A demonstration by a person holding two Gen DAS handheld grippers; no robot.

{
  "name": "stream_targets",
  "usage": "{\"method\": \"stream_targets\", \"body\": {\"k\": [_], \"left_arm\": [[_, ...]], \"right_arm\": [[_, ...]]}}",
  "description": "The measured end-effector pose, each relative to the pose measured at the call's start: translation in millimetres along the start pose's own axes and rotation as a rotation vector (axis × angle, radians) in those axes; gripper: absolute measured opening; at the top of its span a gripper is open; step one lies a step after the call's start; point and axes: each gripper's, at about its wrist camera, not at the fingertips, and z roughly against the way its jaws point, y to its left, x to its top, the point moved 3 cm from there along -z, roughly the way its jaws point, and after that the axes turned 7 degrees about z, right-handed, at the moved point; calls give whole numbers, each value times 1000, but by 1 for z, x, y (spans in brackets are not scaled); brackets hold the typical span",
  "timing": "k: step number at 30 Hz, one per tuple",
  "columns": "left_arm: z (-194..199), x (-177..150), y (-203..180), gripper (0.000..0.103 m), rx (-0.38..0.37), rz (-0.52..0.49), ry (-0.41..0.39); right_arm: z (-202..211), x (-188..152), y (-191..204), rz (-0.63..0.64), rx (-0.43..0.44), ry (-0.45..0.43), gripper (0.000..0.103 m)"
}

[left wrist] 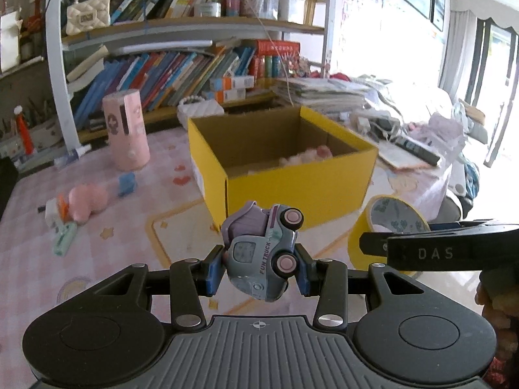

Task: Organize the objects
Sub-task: 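Carry the tape roll toward the yellow box with the right tool while the left tool carries the truck, then lower the truck into the box and open the left tool while the right tool holds the tape over it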

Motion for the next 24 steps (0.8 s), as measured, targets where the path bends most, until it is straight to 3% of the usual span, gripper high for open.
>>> {"method": "stream_targets", "body": {"k": [13,24], "left_arm": [[-38,58,-13,42,5,-26,-102],[-87,90,-25,42,52,-25,-100]], "right_arm": [[-14,78,-21,60,-6,-151,84],[-51,143,-38,136,45,-221,84]]}}
